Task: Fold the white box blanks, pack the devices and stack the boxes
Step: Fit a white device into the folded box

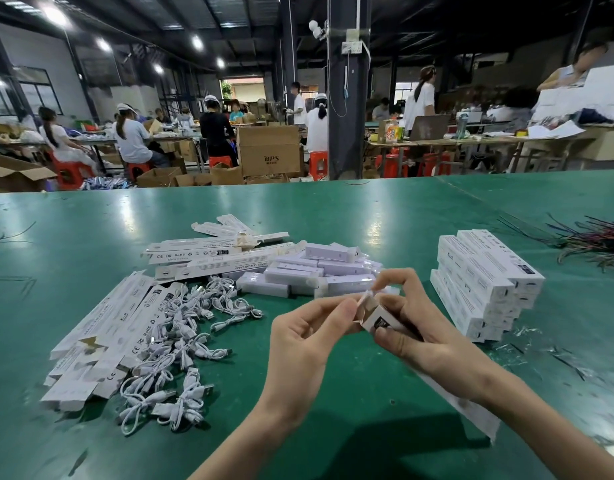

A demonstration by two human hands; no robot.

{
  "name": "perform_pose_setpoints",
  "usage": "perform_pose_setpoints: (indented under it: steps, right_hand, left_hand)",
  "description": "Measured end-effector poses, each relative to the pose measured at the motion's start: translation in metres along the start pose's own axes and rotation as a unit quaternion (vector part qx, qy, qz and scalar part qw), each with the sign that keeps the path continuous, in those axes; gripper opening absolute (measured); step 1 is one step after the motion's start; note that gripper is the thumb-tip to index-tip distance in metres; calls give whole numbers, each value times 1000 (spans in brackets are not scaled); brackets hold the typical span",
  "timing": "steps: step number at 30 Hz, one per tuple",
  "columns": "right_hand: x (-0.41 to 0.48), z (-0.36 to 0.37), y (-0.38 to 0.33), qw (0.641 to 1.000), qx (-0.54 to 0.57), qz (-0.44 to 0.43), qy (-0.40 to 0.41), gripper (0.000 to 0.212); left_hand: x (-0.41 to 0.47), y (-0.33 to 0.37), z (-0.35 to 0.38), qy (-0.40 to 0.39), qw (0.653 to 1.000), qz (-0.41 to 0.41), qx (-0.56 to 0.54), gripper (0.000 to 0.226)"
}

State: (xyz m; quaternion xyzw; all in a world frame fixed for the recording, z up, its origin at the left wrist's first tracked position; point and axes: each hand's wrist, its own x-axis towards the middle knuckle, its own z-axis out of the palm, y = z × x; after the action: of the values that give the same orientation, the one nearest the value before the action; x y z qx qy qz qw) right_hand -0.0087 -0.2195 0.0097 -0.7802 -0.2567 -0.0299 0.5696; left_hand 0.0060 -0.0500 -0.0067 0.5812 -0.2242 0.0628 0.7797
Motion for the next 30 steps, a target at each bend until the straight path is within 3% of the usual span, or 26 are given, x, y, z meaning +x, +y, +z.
perform_pose_setpoints:
  steps: [17,22,27,30]
  right_hand:
    - [-2,3,-1,999,-17,32,11,37]
    - [-1,2,3,999,-11,37,-1,35]
    - [0,1,7,999,-11,43,-16,27]
    - [1,6,9,999,-21,31,-29,28]
  left_hand:
    - [5,7,-5,-19,998,-54,-4,12]
    - [8,7,-9,-29,996,-83,9,20]
    - [11,9,-13,-39,993,-109,27,10]
    - [10,9,-12,-46,993,-99,47,23]
